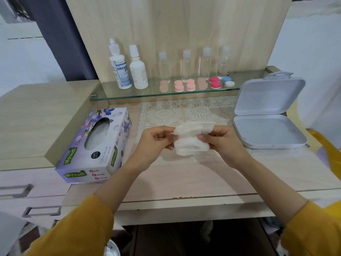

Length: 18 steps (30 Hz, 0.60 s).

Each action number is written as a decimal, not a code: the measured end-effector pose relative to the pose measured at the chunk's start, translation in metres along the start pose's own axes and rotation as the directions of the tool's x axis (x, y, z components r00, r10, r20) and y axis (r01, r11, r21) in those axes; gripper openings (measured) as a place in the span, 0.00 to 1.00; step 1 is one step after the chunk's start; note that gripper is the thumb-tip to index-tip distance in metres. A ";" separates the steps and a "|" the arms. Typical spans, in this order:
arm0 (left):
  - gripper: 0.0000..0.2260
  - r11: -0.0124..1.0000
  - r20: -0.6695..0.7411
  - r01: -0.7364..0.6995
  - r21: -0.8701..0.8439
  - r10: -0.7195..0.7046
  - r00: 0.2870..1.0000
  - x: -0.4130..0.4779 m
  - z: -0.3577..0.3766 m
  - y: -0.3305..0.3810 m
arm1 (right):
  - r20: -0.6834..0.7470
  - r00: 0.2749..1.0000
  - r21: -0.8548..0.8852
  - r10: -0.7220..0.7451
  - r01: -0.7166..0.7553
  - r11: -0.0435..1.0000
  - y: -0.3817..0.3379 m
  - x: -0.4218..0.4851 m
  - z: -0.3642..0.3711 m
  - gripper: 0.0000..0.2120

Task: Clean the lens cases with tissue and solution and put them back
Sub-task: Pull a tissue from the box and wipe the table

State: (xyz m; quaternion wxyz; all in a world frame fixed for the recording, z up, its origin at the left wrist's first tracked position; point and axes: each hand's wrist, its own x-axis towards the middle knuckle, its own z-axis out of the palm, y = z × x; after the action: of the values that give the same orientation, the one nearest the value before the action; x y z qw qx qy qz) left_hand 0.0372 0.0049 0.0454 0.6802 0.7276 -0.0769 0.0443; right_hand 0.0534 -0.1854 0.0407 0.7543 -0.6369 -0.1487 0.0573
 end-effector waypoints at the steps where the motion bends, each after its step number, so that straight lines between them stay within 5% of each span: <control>1: 0.11 1.000 0.011 -0.005 0.003 0.005 1.000 -0.001 0.000 0.001 | 0.013 1.000 -0.003 0.001 -0.001 1.000 0.000 0.000 -0.001 0.22; 5: 0.14 0.996 0.059 0.061 -0.073 -0.056 0.997 -0.003 -0.001 0.004 | 0.086 0.996 -0.009 0.011 -0.010 1.000 -0.003 -0.001 -0.004 0.26; 9: 0.04 0.998 0.039 0.056 -0.039 -0.055 0.998 -0.005 0.000 0.004 | 0.149 0.987 0.096 0.057 -0.072 0.993 -0.003 -0.002 -0.005 0.15; 12: 0.08 0.998 0.021 0.020 0.052 -0.021 1.000 -0.005 0.001 0.000 | 0.087 0.994 0.062 0.073 -0.079 0.995 -0.004 -0.003 -0.002 0.04; 14: 0.09 0.999 0.014 0.012 0.043 -0.013 1.000 -0.005 0.002 -0.001 | 0.073 0.992 -0.040 0.098 -0.096 0.995 0.001 -0.002 -0.002 0.15; 18: 0.11 0.999 0.023 -0.012 0.039 0.011 1.000 -0.005 0.004 -0.004 | 0.076 0.992 -0.126 0.099 -0.089 0.988 0.005 -0.002 0.002 0.12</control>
State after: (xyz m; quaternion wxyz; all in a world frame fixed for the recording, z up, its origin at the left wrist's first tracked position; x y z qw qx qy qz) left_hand 0.0325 0.0010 0.0402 0.6648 0.7407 -0.0880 0.0412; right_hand 0.0518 -0.1831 0.0362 0.7037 -0.6852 -0.1525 0.1098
